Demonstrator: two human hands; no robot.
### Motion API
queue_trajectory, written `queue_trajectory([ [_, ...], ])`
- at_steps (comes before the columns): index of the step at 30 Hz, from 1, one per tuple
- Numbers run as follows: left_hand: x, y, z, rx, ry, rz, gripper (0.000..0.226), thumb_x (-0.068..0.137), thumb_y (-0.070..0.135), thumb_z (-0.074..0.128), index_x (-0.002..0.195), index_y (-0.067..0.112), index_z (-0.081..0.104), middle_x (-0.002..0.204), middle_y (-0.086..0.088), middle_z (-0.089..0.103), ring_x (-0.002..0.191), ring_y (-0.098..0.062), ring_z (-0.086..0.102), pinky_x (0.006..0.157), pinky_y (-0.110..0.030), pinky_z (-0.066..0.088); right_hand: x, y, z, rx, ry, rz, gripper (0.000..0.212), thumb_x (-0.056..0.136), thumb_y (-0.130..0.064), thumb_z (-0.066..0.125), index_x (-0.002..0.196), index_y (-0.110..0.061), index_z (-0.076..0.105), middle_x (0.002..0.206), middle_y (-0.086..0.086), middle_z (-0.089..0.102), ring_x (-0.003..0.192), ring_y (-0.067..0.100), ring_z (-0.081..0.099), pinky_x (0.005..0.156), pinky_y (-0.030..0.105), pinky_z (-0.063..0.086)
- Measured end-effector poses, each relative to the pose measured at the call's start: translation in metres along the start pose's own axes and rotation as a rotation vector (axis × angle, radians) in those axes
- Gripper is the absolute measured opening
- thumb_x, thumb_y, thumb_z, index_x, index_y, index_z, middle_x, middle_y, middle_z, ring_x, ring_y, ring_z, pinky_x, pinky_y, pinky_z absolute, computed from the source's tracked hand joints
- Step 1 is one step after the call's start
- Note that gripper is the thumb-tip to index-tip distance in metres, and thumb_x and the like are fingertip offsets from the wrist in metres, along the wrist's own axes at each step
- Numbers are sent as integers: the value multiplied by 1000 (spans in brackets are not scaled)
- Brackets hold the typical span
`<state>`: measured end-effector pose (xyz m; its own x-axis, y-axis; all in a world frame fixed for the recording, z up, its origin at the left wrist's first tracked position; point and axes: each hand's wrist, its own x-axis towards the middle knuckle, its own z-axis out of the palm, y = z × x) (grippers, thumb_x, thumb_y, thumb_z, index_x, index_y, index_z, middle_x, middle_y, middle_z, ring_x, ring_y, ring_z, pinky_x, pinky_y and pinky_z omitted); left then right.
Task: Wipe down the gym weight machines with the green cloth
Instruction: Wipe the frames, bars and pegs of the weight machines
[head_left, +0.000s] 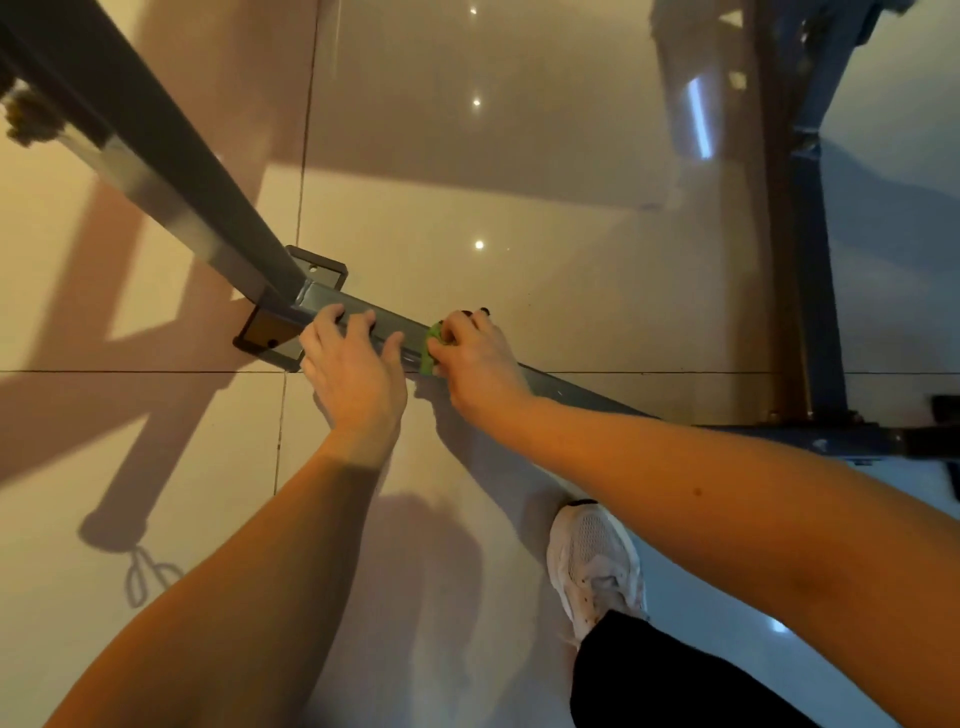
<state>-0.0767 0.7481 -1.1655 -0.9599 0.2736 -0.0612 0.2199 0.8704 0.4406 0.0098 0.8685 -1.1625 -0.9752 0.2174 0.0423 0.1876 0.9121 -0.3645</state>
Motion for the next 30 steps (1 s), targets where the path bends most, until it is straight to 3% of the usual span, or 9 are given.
queue_trajectory([
  [5,-10,15,-3,37,-64,-2,50,93,47,68,135,22,58,149,-2,39,138,-26,31,110,-46,35,-52,37,-10,0,29,49,37,78,-22,84,112,-8,76,113,14,61,99,36,53,82,46,51],
  [11,-15,45,-6,-3,-155,-63,57,91,46,72,137,17,55,146,-5,40,134,-28,35,109,-45,38,-118,83,-35,-18,34,173,25,82,-5,79,107,0,75,109,18,61,98,38,53,80,47,53],
  [15,-22,39,-3,-22,-167,-33,55,93,45,70,139,19,54,149,-3,36,139,-28,30,112,-46,33,-104,58,-23,17,79,280,22,71,5,84,91,4,74,100,20,63,90,39,57,70,49,54],
  [17,-26,37,0,-8,-151,-19,55,93,44,70,140,19,55,150,-4,37,140,-28,29,113,-47,31,-75,31,-20,39,51,271,20,73,-2,84,89,3,72,103,20,61,95,38,55,76,48,52],
  [20,-24,38,-1,-7,-133,-26,57,91,42,73,138,17,56,147,-6,39,138,-29,31,112,-48,32,-55,15,-23,-21,-44,246,26,84,-14,77,106,0,70,120,18,55,110,37,48,90,44,46],
  [22,-21,37,-2,-21,-137,-26,57,91,42,74,138,17,57,147,-6,39,137,-29,31,111,-47,32,-71,31,-29,-54,-59,203,31,80,-8,79,110,-1,71,122,21,57,109,40,51,88,47,48],
  [27,-20,29,0,-36,-127,8,56,89,45,74,136,18,58,145,-4,40,137,-29,30,112,-47,32,-120,68,-35,-153,-41,157,31,71,5,82,101,0,73,104,19,61,92,37,58,70,45,55],
  [30,-20,27,0,-42,-130,14,56,89,46,75,136,20,58,145,-4,40,137,-28,30,112,-46,31,-81,42,-29,-182,-94,124,22,77,4,75,99,3,72,105,21,61,97,39,56,76,48,51],
])
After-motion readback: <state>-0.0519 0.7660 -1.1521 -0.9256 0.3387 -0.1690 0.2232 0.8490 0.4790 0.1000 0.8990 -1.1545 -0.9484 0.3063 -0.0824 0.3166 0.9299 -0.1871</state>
